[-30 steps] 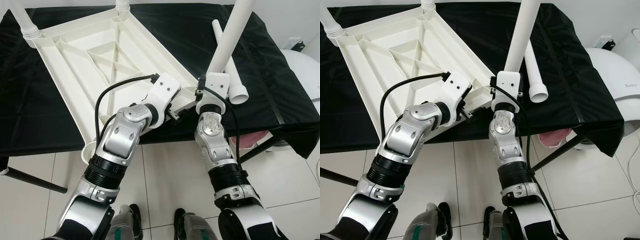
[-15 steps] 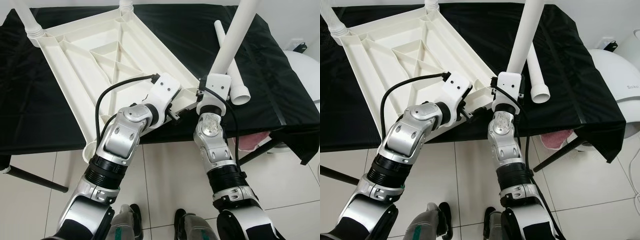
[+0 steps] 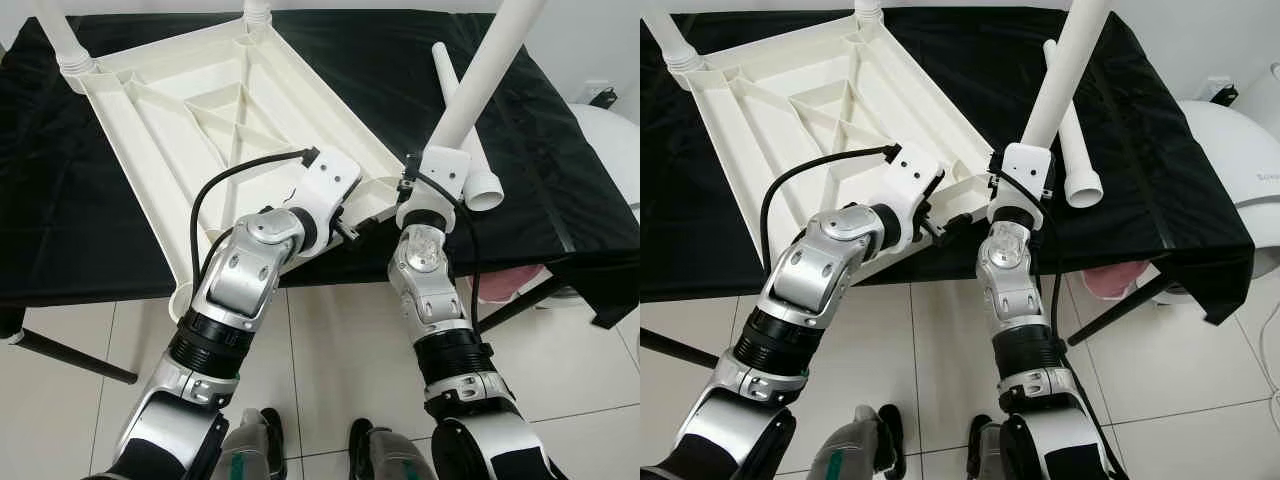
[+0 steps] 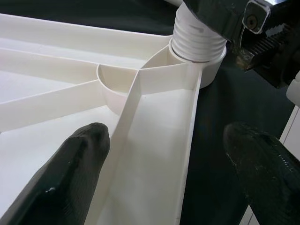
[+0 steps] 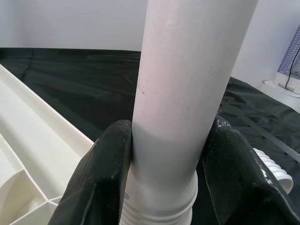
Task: Building children table
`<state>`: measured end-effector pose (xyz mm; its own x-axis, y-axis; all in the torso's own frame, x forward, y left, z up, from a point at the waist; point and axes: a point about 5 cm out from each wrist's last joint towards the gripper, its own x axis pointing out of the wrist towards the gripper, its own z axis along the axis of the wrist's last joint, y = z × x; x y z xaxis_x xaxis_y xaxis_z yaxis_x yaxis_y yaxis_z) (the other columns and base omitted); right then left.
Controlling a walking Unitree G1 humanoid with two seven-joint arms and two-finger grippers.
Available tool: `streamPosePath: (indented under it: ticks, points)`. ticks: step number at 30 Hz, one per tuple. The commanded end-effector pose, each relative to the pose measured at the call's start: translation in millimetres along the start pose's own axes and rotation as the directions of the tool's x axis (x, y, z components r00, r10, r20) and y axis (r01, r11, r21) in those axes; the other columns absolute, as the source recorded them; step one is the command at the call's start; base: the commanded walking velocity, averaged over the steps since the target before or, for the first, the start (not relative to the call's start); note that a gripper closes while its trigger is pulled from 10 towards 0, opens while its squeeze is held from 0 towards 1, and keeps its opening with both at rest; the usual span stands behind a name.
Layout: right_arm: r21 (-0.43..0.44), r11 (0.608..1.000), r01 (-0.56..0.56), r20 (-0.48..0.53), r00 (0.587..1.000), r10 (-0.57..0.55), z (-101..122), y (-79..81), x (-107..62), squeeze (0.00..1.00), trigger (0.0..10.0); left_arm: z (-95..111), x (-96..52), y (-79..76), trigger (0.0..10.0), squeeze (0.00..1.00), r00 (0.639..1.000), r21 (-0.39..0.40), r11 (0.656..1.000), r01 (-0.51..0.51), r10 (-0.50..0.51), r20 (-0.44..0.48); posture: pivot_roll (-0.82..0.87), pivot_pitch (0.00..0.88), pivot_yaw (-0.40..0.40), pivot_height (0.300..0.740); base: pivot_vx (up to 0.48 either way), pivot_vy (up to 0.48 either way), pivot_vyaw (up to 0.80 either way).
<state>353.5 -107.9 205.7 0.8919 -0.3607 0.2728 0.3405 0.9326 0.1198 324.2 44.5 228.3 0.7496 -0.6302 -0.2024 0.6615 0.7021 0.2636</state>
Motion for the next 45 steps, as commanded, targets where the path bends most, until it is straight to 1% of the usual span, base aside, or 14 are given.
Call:
streamPosePath:
  ticks: [1,12,15,28,32,45]
  points:
    - [-0.038,0.994,0.104,-0.127,0.986,-0.108,-26.3,-20.2,-3.3,0.0,10.0,2.7,-0.7,-0.4,10.0,0.0,0.999,0.014,0.998,-0.054,0.054,0.004,-0.05,0.201,-0.007,0.74,0.0,0.0,0.0]
    - [-0.038,0.988,0.15,-0.132,0.979,-0.153,-26.2,-19.0,-8.1,0.0,10.0,2.3,-1.0,0.5,10.0,0.0,0.998,0.014,0.998,-0.058,0.058,0.001,-0.05,0.208,-0.009,0.74,0.0,0.0,0.0]
    - [-0.051,0.987,0.151,-0.13,0.979,-0.157,-26.5,-17.4,-8.8,0.0,10.0,2.4,-1.1,0.6,10.0,0.0,0.998,0.013,0.998,-0.058,0.058,0.001,-0.05,0.208,-0.009,0.74,0.0,0.0,0.0]
    - [-0.037,0.99,0.14,-0.15,0.978,-0.144,-27.0,-5.5,-6.6,0.0,10.0,2.0,-1.5,1.3,10.0,0.0,0.998,0.009,0.998,-0.064,0.064,0.0,-0.04,0.207,-0.012,0.74,0.0,0.0,0.0]
    - [-0.031,0.991,0.13,-0.153,0.979,-0.133,-27.2,0.5,-6.2,0.0,10.0,2.1,-1.5,0.8,10.0,0.0,0.998,0.009,0.998,-0.062,0.062,0.001,-0.04,0.202,-0.011,0.74,0.0,0.0,0.0]
    - [-0.034,0.99,0.137,-0.148,0.979,-0.141,-28.2,-0.5,-6.8,0.0,10.0,2.0,-1.0,0.2,10.0,0.0,0.998,0.012,0.998,-0.061,0.061,0.002,-0.05,0.191,-0.012,0.74,0.0,0.0,0.0]
